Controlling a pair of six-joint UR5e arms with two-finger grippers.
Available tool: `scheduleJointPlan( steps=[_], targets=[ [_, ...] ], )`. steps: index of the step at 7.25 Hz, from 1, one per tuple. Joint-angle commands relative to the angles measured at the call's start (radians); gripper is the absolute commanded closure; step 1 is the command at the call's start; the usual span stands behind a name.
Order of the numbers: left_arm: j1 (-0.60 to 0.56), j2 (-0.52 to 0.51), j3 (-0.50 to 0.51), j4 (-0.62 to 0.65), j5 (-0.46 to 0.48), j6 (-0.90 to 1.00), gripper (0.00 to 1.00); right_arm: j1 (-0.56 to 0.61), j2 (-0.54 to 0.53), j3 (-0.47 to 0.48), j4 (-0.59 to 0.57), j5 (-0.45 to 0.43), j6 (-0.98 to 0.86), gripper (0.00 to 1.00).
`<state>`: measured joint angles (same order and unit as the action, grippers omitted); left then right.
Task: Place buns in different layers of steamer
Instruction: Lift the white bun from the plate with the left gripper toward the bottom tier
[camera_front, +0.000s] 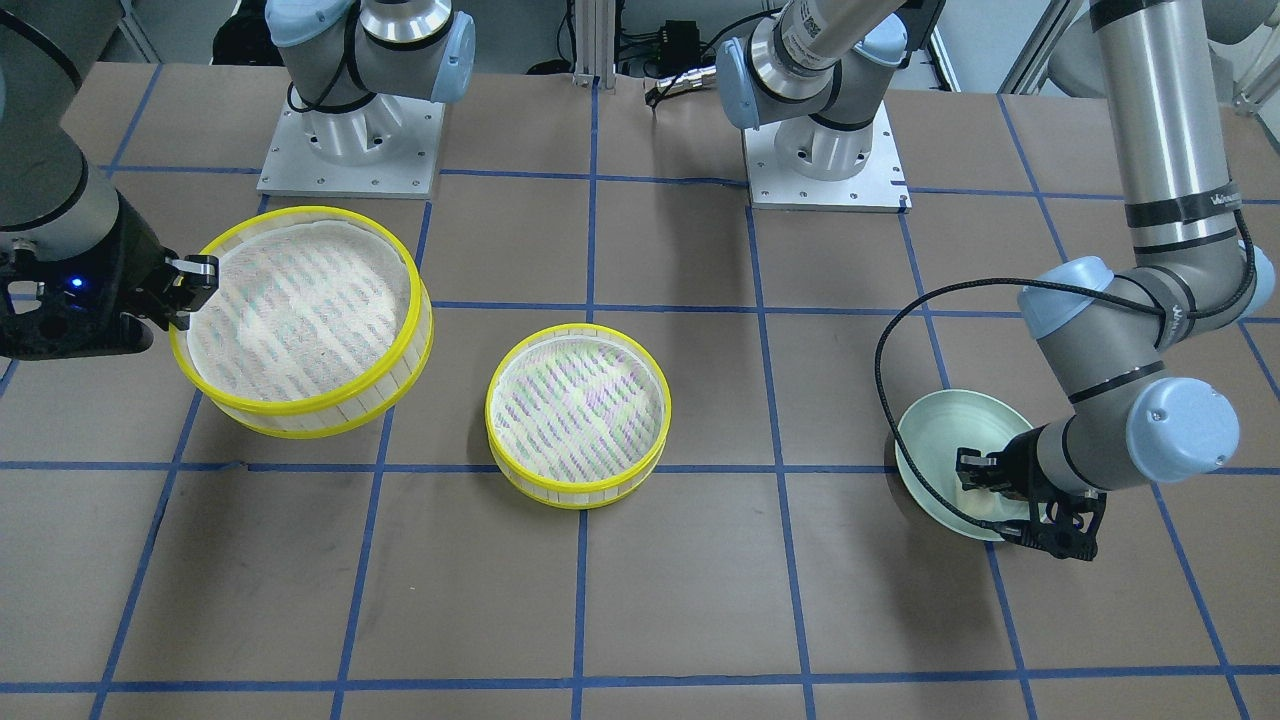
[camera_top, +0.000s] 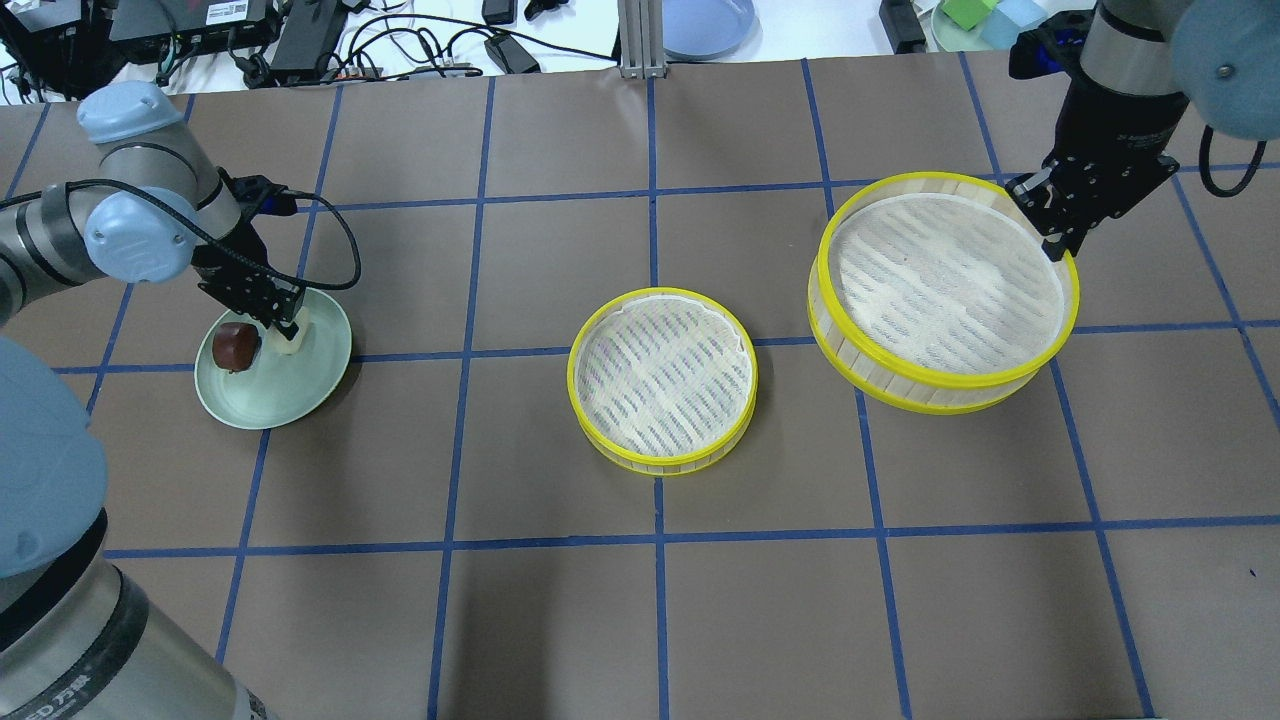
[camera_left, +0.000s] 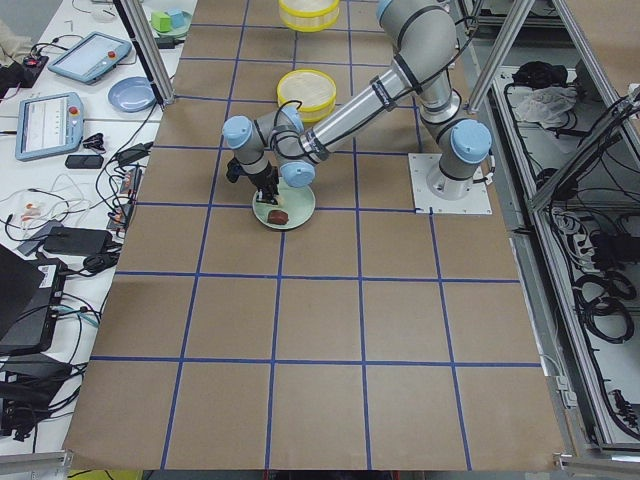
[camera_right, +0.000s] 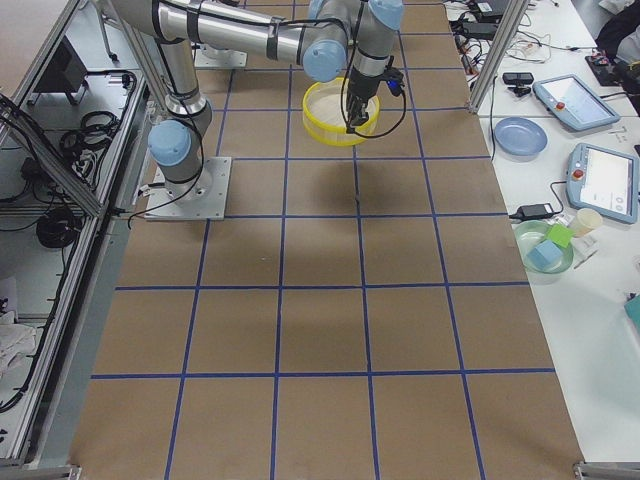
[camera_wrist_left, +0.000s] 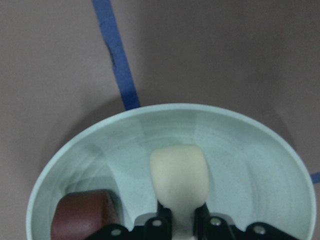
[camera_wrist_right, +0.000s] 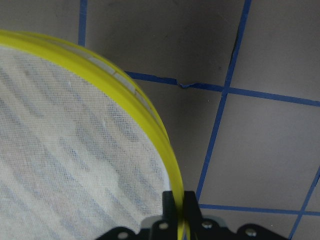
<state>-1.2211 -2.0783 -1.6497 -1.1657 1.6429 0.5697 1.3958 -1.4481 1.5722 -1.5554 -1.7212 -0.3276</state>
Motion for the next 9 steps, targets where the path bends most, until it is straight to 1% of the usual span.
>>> scheduleJointPlan(
  steps=[1,2,4,5,6,7,9],
  targets=[
    [-0.02,0.049,0.014,0.0,-0.008,-0.057,1.0,0.0,0.0,0.0,0.0,0.002,0.001,1.0],
    [-0.056,0.096,0.022,-0.006,-0.023,-0.183,1.0,0.002,0.0,0.0,0.0,0.002,0.001,1.0],
    [-0.18,0.174,0.024,-0.017,-0.084,-0.353,1.0,0.002,0.0,0.008,0.0,0.002,0.002,1.0],
    [-0.227,0.199,0.024,-0.017,-0.168,-0.437,1.0,0.008,-0.008,0.021,0.0,0.006,0.01,1.0],
    [-0.271,0.216,0.021,-0.017,-0.184,-0.524,1.0,0.017,-0.011,0.023,-0.002,0.014,0.012,1.0],
    [-0.343,0.231,0.008,-0.005,-0.18,-0.545,1.0,0.017,-0.011,0.025,-0.002,0.014,0.012,1.0],
    [-0.466,0.222,0.007,0.026,-0.179,-0.656,1.0,0.017,-0.011,0.023,0.0,0.014,0.013,1.0]
  ],
)
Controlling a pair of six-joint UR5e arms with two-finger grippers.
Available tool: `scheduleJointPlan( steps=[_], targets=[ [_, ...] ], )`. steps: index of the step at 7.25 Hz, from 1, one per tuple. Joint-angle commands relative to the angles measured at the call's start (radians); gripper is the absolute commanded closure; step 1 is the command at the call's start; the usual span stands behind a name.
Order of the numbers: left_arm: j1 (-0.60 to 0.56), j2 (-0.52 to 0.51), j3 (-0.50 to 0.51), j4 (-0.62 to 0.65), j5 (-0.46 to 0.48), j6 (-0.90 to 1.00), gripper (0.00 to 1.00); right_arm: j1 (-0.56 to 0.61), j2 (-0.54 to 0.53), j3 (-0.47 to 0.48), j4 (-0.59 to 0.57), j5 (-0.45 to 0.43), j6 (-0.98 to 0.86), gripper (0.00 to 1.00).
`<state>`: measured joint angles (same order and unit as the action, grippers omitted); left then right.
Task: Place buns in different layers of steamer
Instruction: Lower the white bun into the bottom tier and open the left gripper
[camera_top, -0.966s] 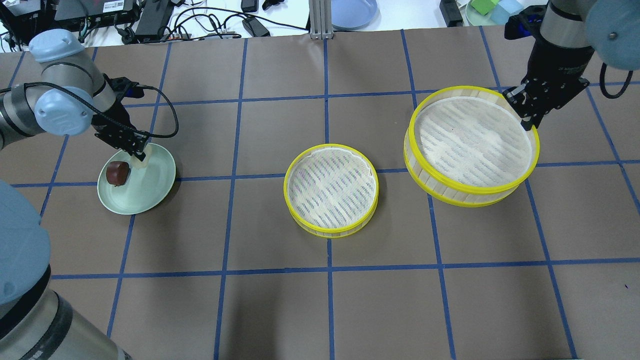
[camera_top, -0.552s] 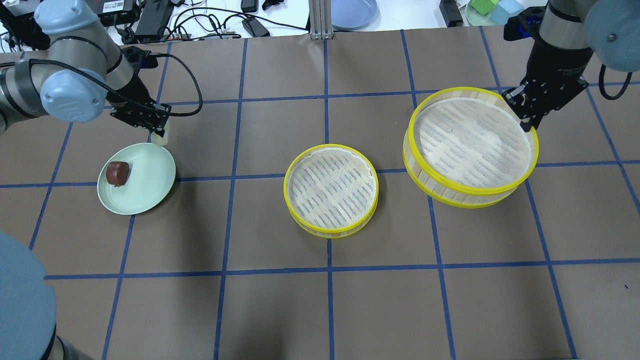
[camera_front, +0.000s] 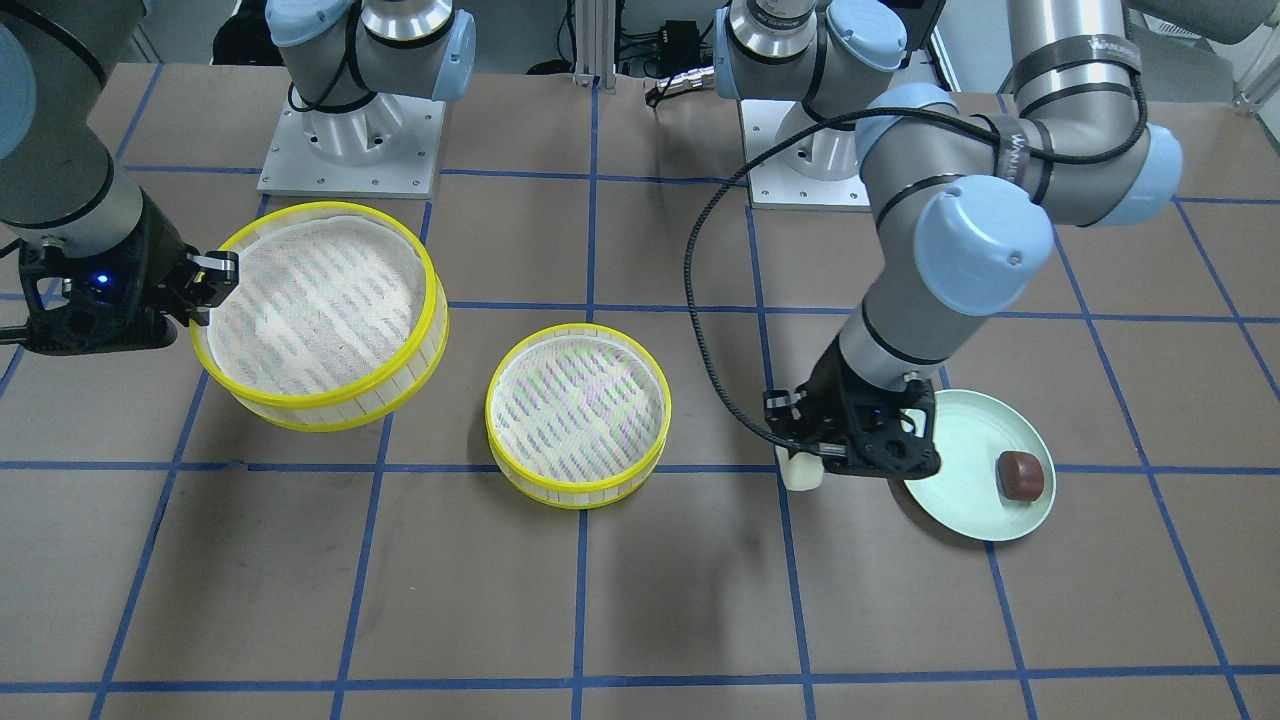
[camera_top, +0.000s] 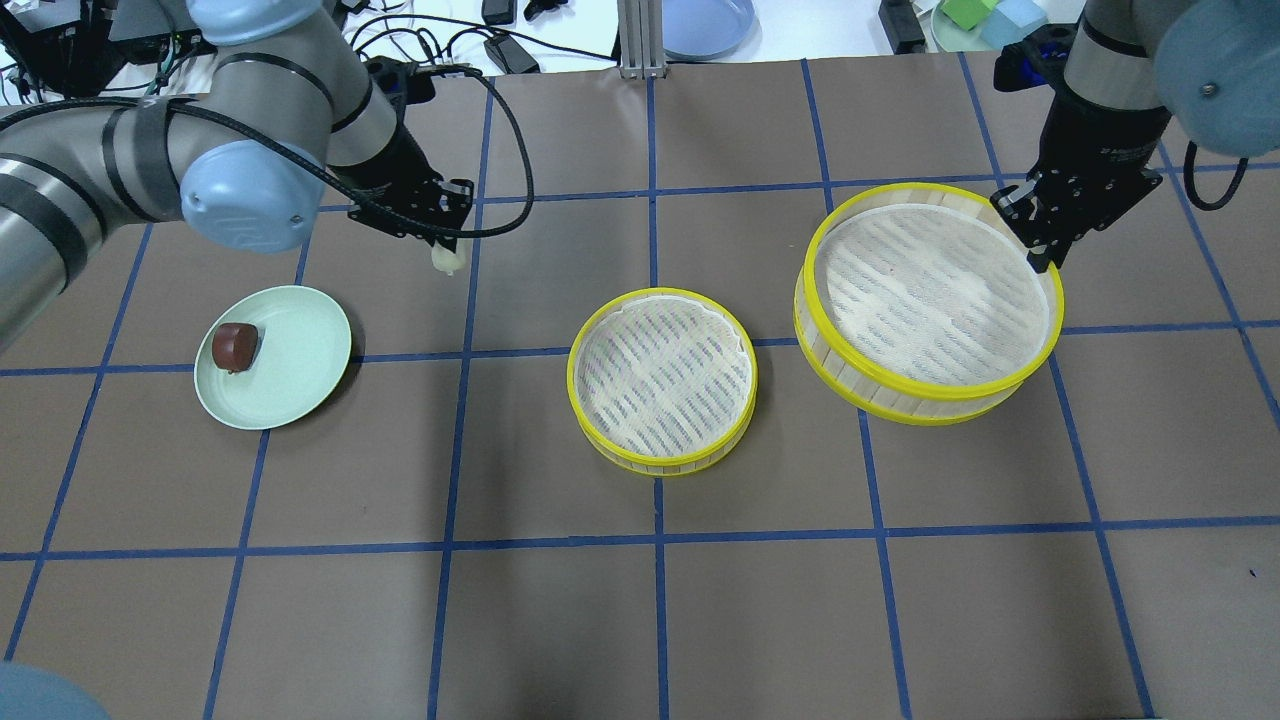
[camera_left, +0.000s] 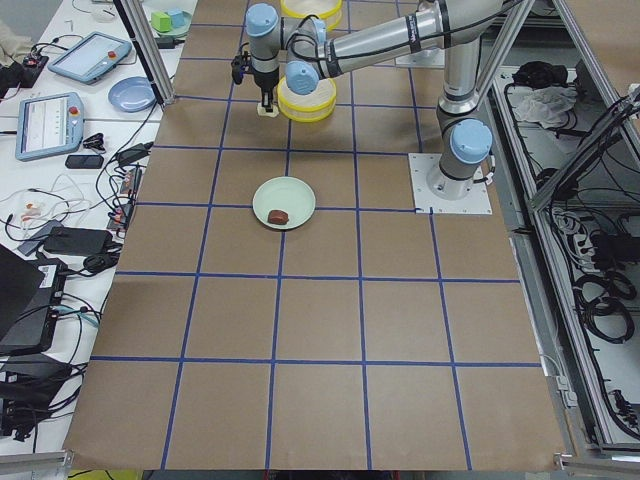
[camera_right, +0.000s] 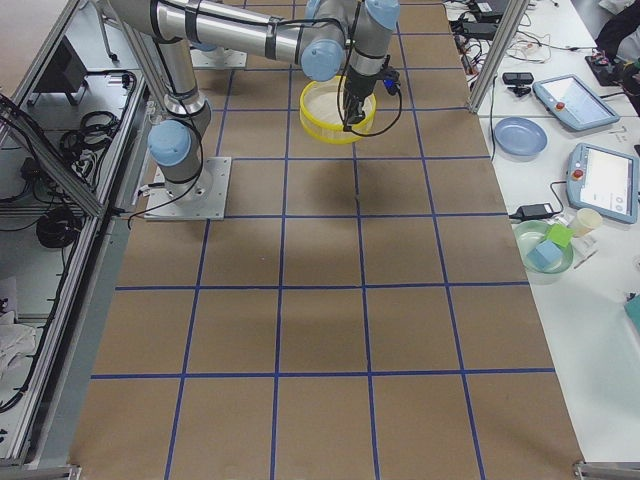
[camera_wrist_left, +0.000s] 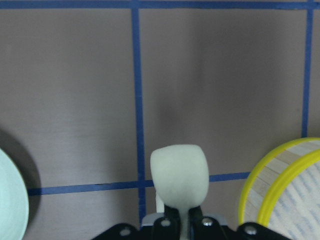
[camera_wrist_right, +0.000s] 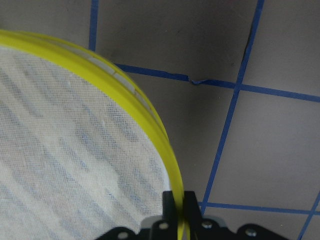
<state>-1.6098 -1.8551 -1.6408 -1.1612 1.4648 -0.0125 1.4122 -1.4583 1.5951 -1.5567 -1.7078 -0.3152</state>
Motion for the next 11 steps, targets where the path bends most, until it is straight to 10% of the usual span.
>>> scheduleJointPlan(
  steps=[1,7,9,11],
  targets=[
    [-0.132,-0.015,-0.004,0.024,-0.001,-0.089,1.0,0.001,-0.002,0.002,0.001,0.0,0.001,1.0],
    [-0.265,-0.032,-0.03,0.038,-0.001,-0.133,1.0,0.001,0.0,0.002,0.001,-0.001,0.001,1.0],
    [-0.266,-0.035,-0.028,0.067,-0.032,-0.133,0.01,0.002,0.0,0.002,0.001,-0.001,0.004,1.0],
    [-0.271,-0.035,-0.028,0.093,-0.063,-0.135,0.0,0.002,-0.002,0.009,0.001,-0.001,0.007,1.0]
  ],
)
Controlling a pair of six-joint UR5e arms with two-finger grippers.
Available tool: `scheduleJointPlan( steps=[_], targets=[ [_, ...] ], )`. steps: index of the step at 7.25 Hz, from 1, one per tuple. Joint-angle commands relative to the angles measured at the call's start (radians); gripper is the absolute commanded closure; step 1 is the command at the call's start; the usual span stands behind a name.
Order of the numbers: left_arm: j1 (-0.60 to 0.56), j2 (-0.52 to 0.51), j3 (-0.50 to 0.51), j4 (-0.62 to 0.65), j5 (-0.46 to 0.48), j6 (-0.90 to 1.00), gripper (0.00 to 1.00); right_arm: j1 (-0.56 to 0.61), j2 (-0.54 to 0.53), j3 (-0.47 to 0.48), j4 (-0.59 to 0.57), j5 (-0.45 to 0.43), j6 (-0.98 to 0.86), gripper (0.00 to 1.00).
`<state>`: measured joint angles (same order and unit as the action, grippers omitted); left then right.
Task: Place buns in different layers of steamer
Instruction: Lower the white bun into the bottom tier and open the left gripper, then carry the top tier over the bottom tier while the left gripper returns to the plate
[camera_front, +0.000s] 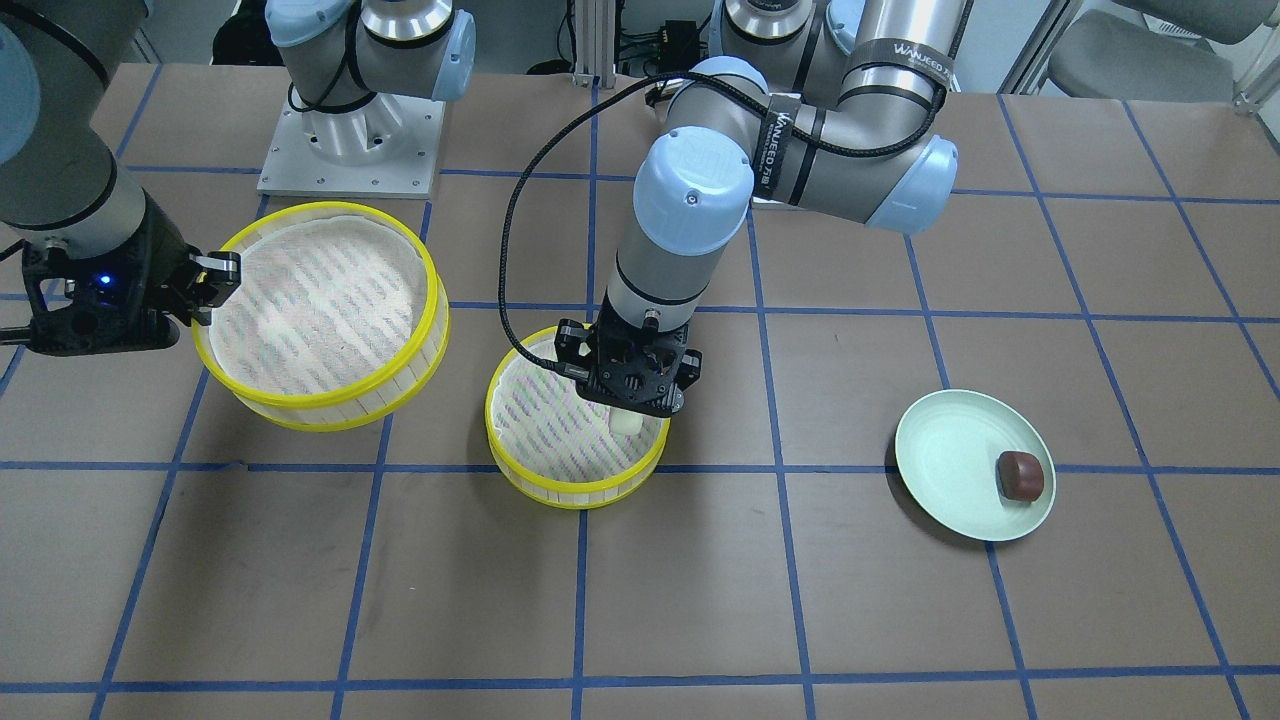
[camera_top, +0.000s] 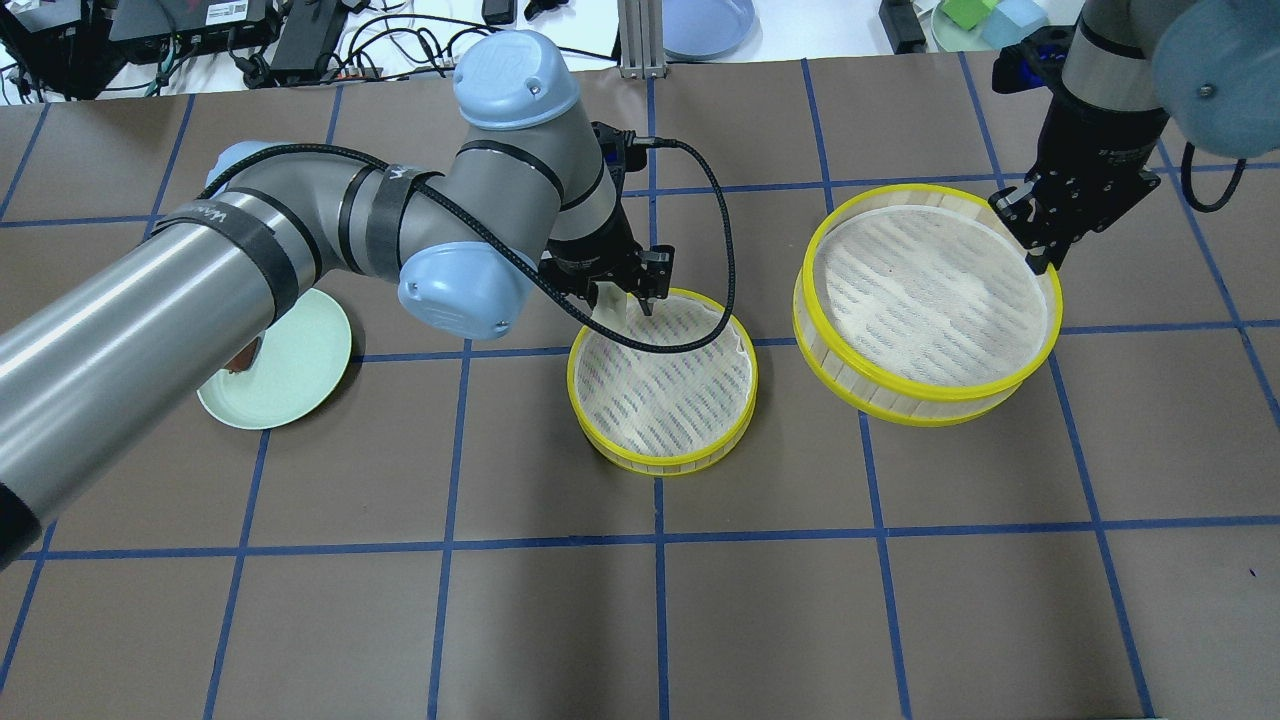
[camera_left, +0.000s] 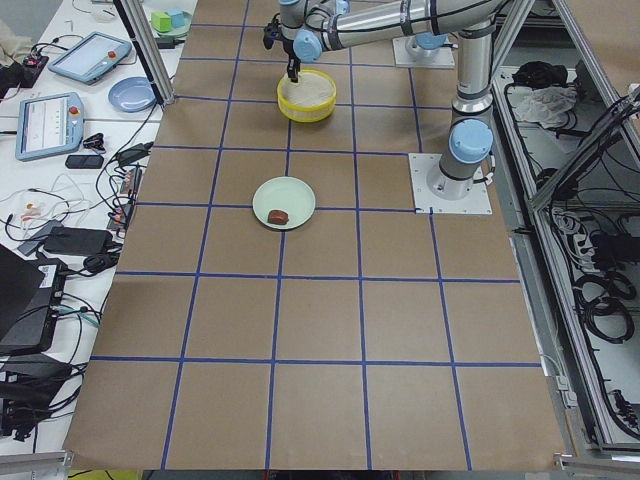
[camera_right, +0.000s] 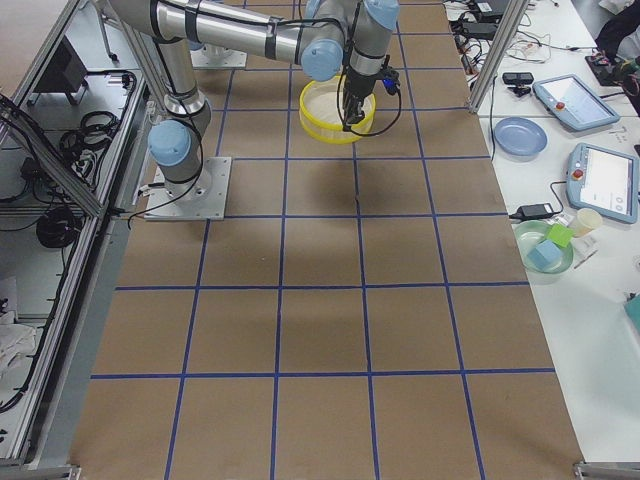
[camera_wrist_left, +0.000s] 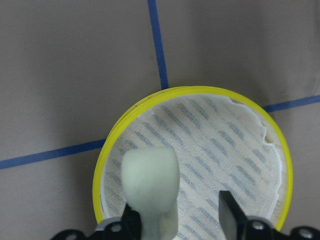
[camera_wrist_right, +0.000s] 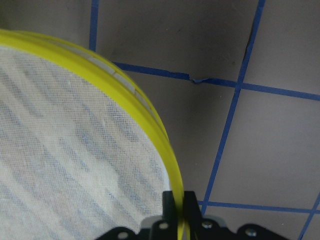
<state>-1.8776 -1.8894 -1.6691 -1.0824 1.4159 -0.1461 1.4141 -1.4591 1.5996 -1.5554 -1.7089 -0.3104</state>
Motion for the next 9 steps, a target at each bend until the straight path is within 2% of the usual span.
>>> scheduleJointPlan(
  steps=[1,5,6,8,9],
  targets=[
    [-0.003,0.0,0.0,0.007,-0.015,-0.015,0.0,0.005,-0.001,0.009,0.0,0.002,0.016,1.0],
    [-0.012,0.01,0.003,-0.008,-0.038,-0.087,0.0,0.016,-0.001,0.01,0.0,0.002,0.028,1.0],
    [0.009,0.025,0.008,-0.033,-0.034,-0.09,0.0,0.041,0.0,0.01,0.0,0.003,0.083,1.0],
    [0.206,0.044,0.014,-0.076,-0.032,-0.054,0.0,0.184,0.029,0.01,-0.021,0.044,0.314,1.0],
    [0.294,0.039,0.014,-0.106,-0.029,0.059,0.0,0.257,0.067,0.01,-0.081,0.046,0.411,1.0]
  ],
)
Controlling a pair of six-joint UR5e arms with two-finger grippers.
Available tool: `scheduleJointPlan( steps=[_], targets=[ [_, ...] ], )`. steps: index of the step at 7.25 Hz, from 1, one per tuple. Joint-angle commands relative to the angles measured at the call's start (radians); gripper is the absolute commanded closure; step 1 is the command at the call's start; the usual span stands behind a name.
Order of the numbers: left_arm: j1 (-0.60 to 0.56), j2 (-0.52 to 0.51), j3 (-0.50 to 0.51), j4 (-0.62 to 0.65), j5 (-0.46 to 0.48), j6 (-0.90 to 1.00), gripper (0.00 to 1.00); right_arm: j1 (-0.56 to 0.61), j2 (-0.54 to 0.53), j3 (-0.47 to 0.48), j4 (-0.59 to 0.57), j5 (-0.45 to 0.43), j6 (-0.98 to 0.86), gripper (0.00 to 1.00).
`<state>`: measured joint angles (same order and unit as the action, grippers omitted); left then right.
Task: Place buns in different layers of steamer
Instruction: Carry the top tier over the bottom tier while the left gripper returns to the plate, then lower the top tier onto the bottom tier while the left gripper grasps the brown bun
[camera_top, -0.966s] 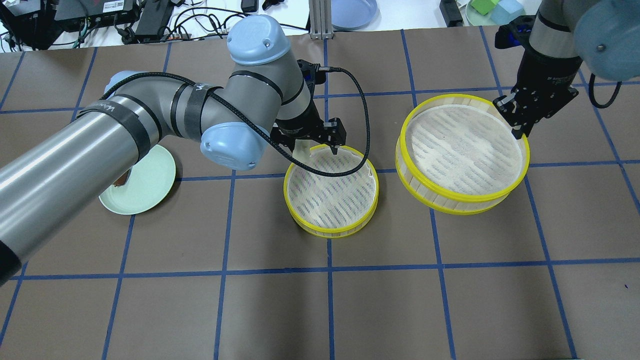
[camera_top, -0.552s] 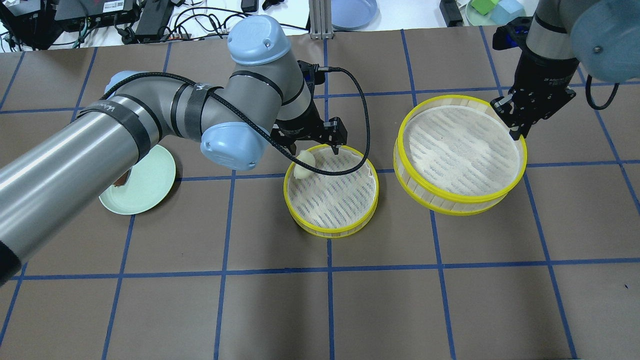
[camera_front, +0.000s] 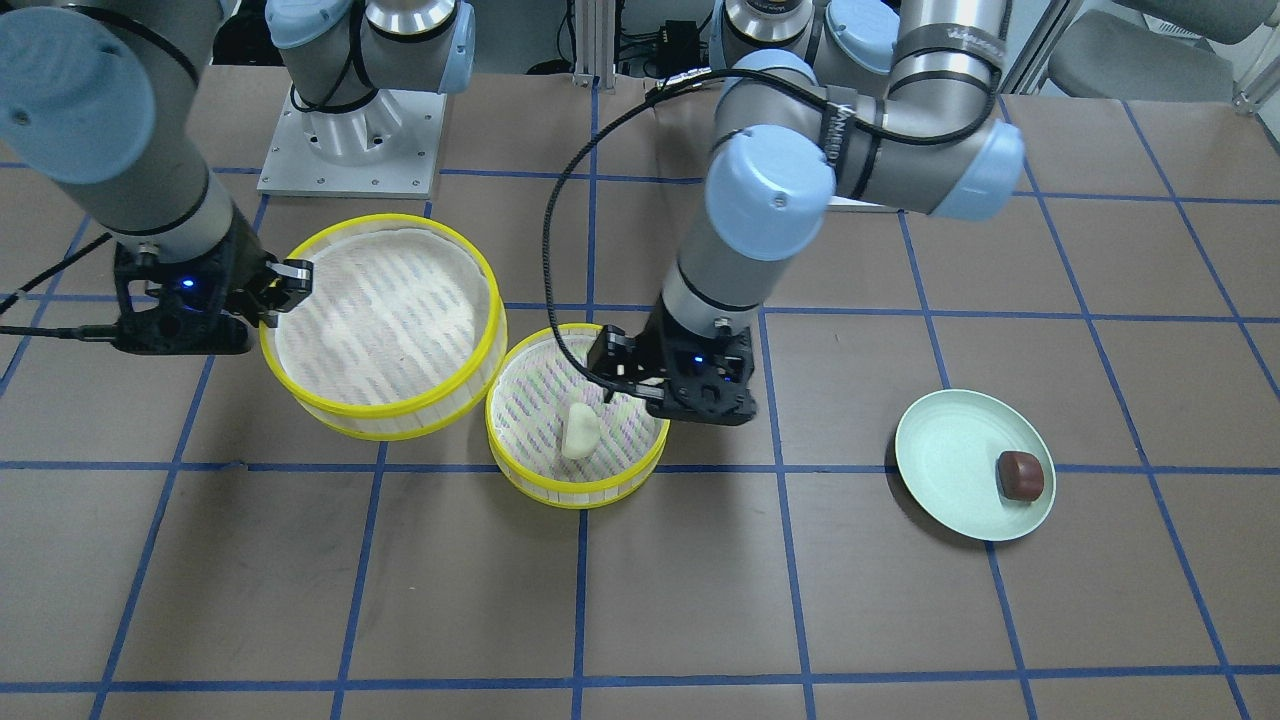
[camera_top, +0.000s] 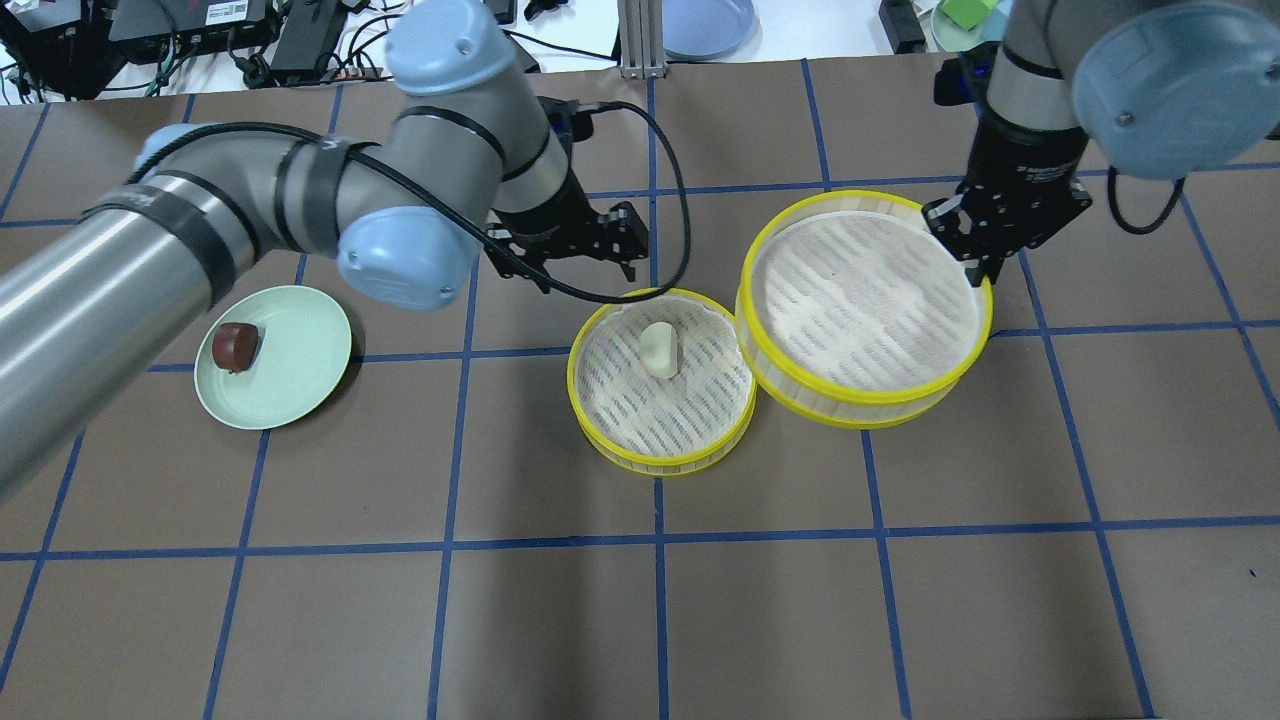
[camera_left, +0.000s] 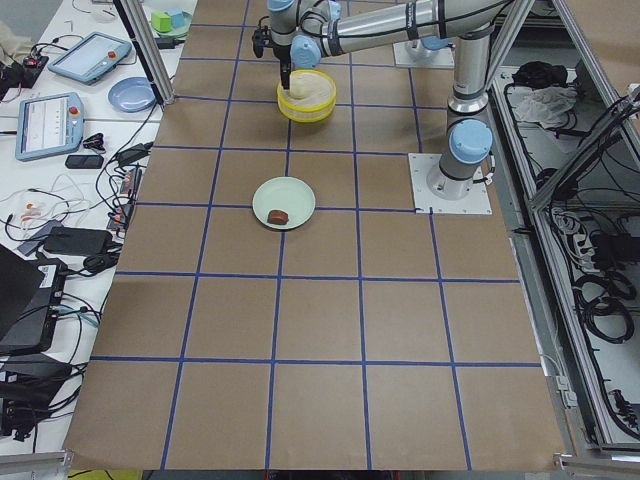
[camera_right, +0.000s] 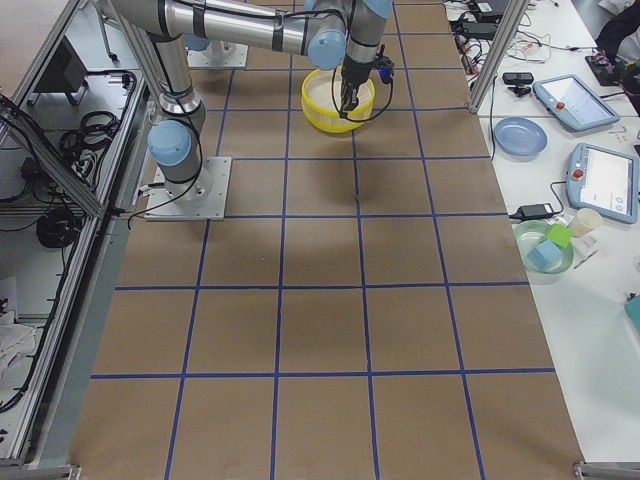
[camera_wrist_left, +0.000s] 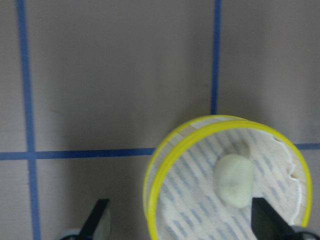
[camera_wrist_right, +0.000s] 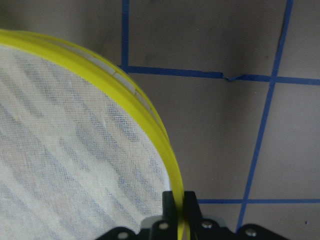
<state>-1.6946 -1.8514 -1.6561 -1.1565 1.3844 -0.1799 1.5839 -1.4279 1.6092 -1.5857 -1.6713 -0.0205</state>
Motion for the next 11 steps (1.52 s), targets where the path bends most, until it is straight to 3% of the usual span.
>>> scheduleJointPlan(
  steps=[1,2,5,11],
  targets=[
    [0.192,0.003,0.001,-0.044,0.068,0.164,0.0,0.169,0.079,0.0,-0.127,0.008,0.182,1.0],
    [0.255,0.003,-0.008,-0.045,0.159,0.297,0.0,0.224,0.137,0.0,-0.204,0.007,0.256,1.0],
    [0.432,-0.02,-0.021,-0.051,0.247,0.602,0.0,0.246,0.172,0.0,-0.206,0.007,0.271,1.0],
    [0.575,-0.149,-0.036,-0.005,0.289,0.731,0.0,0.278,0.198,0.018,-0.208,0.024,0.272,1.0]
  ],
)
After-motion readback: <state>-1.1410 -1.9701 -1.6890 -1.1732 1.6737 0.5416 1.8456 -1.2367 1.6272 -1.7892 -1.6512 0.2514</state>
